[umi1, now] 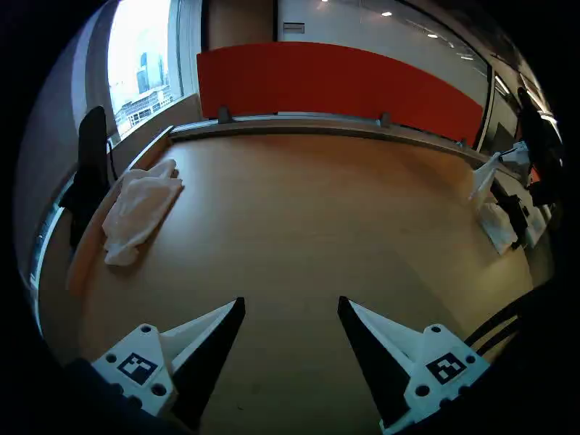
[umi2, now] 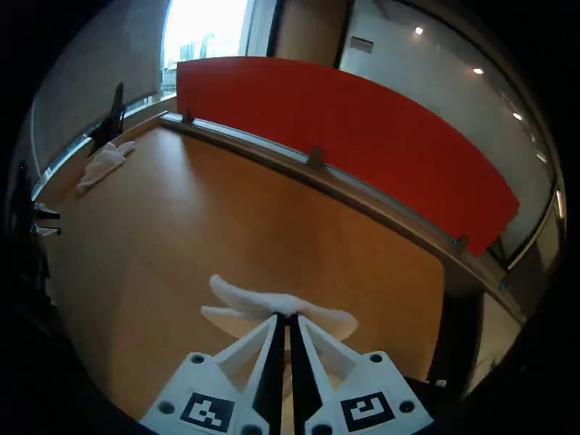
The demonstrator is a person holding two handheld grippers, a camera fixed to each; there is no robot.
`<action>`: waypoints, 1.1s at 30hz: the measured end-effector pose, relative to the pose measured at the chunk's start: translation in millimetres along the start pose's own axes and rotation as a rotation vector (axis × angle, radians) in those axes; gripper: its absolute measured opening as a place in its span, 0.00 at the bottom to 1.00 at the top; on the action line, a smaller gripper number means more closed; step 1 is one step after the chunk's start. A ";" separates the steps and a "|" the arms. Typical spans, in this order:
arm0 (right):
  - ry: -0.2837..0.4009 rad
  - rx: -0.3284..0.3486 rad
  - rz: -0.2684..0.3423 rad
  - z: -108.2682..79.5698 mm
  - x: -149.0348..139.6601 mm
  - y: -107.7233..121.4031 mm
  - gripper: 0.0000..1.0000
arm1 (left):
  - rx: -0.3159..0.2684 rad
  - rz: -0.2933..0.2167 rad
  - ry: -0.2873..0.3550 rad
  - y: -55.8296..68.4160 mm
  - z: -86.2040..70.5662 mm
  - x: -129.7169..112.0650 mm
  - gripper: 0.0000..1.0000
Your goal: Fold towel
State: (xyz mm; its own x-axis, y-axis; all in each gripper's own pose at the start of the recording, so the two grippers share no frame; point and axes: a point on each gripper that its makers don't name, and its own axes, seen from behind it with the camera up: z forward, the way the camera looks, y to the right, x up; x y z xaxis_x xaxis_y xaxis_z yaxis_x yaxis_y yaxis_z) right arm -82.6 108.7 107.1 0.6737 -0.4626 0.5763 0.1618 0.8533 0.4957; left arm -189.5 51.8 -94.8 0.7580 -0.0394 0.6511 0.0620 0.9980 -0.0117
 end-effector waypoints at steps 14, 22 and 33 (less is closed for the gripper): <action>-0.031 -0.053 0.032 -11.3 -15.3 51.1 0.04 | -0.006 0.015 0.000 13.0 3.3 6.9 0.95; -0.037 -0.058 0.051 -21.7 -25.4 55.4 0.04 | -0.013 0.025 0.000 17.8 5.2 8.8 0.95; -0.073 -0.061 0.092 -46.8 -69.5 54.1 0.04 | -0.031 0.037 0.005 26.1 4.1 9.9 0.95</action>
State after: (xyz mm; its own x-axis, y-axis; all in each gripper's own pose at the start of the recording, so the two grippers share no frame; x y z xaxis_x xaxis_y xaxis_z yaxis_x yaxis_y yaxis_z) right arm -86.9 198.2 63.4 0.6336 -0.3959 0.6647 0.1465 0.9050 0.3994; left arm -183.0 77.7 -85.6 0.7634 -0.0029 0.6460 0.0542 0.9968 -0.0595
